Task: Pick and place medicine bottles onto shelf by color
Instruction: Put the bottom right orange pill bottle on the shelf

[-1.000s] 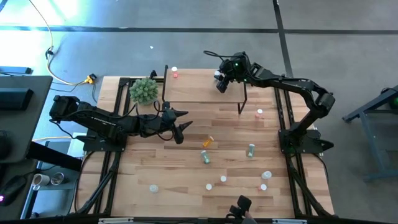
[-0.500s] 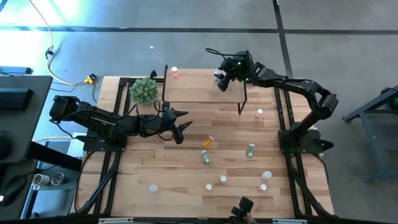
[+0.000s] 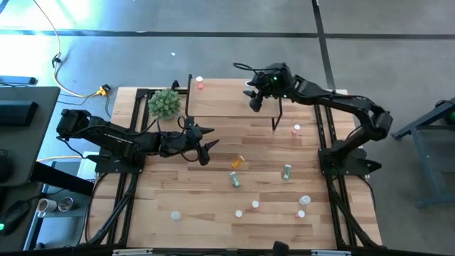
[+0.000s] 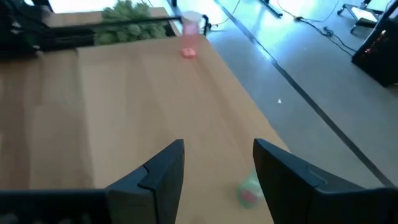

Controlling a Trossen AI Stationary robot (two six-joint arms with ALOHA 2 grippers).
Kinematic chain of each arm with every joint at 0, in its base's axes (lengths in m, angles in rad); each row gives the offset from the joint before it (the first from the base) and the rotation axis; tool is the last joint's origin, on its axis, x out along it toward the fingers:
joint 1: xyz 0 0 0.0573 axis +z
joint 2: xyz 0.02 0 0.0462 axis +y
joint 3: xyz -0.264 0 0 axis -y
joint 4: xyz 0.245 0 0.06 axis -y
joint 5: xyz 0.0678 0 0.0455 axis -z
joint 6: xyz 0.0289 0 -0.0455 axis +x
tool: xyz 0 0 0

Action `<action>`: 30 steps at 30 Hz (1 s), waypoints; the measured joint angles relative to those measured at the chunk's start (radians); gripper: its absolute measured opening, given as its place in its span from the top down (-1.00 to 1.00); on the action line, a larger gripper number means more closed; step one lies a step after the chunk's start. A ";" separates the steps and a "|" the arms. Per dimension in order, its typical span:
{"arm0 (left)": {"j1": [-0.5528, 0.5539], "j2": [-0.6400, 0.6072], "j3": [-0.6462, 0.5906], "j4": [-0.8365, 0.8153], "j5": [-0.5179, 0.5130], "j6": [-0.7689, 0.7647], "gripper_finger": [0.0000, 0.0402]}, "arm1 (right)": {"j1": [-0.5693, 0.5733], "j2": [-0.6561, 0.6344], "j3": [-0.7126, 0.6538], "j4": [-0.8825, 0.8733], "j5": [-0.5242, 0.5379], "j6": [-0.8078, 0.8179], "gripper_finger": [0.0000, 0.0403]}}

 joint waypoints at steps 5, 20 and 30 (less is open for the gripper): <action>0.000 0.000 0.000 -0.027 0.000 0.008 -0.12 | 0.058 -0.066 0.000 -0.107 0.007 0.027 0.09; 0.000 0.000 0.000 -0.054 0.000 0.008 -0.12 | 0.295 -0.158 0.000 -0.437 0.006 0.258 0.09; 0.000 0.000 0.000 -0.073 0.018 0.008 -0.12 | 0.435 -0.158 -0.094 -0.565 0.074 0.397 0.09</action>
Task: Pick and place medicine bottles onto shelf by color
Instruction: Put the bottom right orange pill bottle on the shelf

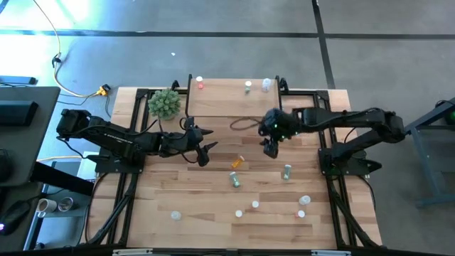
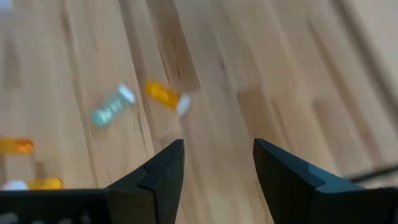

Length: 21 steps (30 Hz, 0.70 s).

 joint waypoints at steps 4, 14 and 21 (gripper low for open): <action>0.000 0.000 0.000 0.000 0.004 0.000 -0.12 | 0.046 -0.007 -0.055 -0.013 0.052 0.083 0.09; 0.000 0.000 0.000 0.000 0.004 0.000 -0.12 | 0.148 -0.143 -0.231 -0.027 0.173 0.303 0.09; 0.000 0.000 0.000 -0.011 0.005 0.000 -0.12 | 0.241 -0.305 -0.345 -0.032 0.233 0.514 0.09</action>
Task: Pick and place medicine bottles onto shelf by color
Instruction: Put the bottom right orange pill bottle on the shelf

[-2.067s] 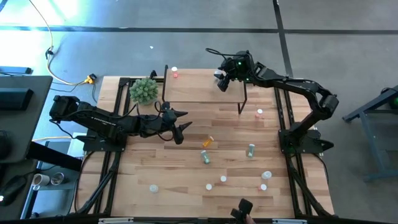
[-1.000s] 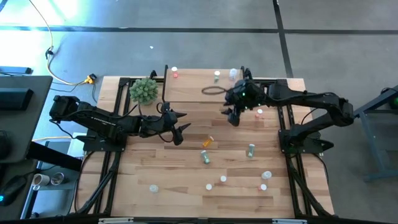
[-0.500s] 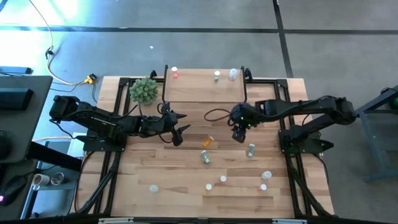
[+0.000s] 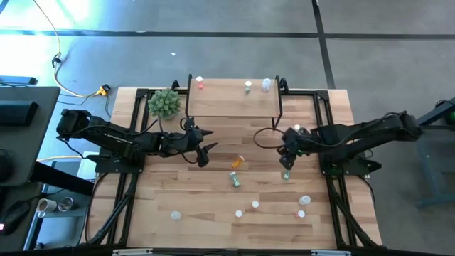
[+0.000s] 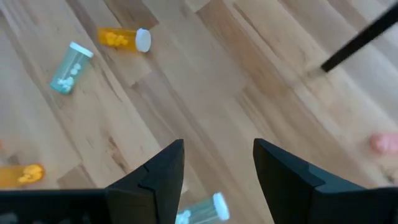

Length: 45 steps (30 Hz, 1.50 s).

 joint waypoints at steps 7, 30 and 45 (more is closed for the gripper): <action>0.000 0.000 0.000 -0.034 0.071 -0.044 -0.12 | 0.110 -0.104 -0.094 0.039 0.083 0.199 0.09; -0.069 0.000 0.000 -0.123 0.311 -0.141 -0.12 | 0.398 0.189 -0.119 0.470 0.117 -0.001 0.09; -0.074 0.000 0.000 -0.115 0.305 -0.169 -0.12 | 0.507 0.413 -0.119 0.691 0.112 -0.011 0.09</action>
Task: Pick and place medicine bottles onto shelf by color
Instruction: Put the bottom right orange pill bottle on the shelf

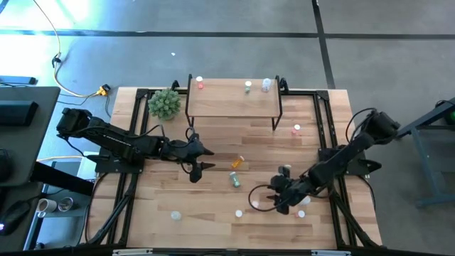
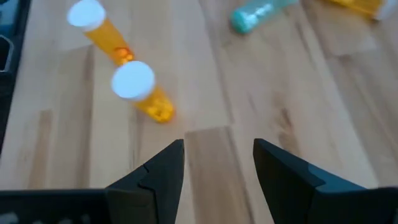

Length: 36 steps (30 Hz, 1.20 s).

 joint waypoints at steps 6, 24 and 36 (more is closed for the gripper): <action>0.002 0.000 0.000 0.000 -0.023 -0.017 -0.12 | 0.024 0.070 0.000 0.121 0.008 -0.032 0.09; 0.002 0.000 0.000 0.000 -0.025 -0.023 -0.12 | 0.044 0.212 0.000 0.312 0.035 -0.062 0.09; 0.002 0.000 0.000 0.003 -0.025 -0.023 -0.12 | 0.068 0.271 0.000 0.409 0.097 -0.059 0.09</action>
